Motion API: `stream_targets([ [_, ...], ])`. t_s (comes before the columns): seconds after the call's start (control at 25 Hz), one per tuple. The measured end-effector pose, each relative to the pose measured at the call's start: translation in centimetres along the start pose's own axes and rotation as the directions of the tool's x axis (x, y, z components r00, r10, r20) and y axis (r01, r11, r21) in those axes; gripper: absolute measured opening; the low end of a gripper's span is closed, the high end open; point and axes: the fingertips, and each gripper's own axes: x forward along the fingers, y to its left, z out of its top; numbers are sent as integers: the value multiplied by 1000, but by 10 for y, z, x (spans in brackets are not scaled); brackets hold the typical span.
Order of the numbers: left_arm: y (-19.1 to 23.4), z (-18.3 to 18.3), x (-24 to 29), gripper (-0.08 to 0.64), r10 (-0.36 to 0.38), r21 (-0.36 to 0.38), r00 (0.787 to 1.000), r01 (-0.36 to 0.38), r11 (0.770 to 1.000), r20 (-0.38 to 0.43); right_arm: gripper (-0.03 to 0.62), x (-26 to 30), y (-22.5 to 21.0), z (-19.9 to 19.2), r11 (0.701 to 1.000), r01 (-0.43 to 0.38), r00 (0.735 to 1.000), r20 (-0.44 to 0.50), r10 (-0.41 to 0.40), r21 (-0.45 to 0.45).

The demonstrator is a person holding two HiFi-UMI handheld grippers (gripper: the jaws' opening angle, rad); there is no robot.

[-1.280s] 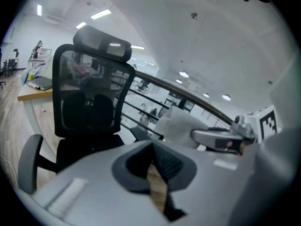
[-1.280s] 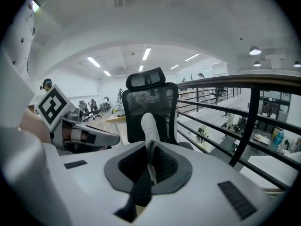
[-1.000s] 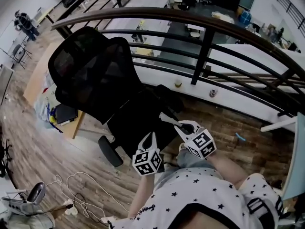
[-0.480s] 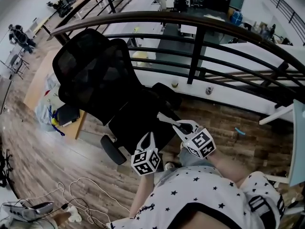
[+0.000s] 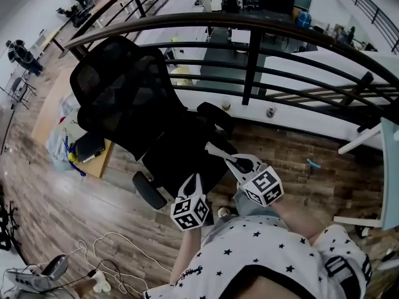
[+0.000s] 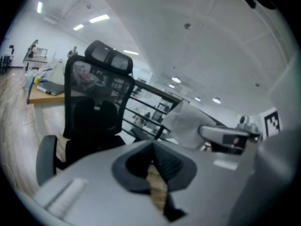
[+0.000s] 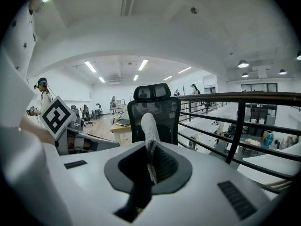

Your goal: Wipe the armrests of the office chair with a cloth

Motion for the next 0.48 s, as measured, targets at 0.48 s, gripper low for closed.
stream_targets([
  [0.48, -2, -10, -20, 6, 0, 3, 1000, 0, 1000, 7, 26, -17, 11, 1, 1000, 19, 999, 38, -19, 21],
])
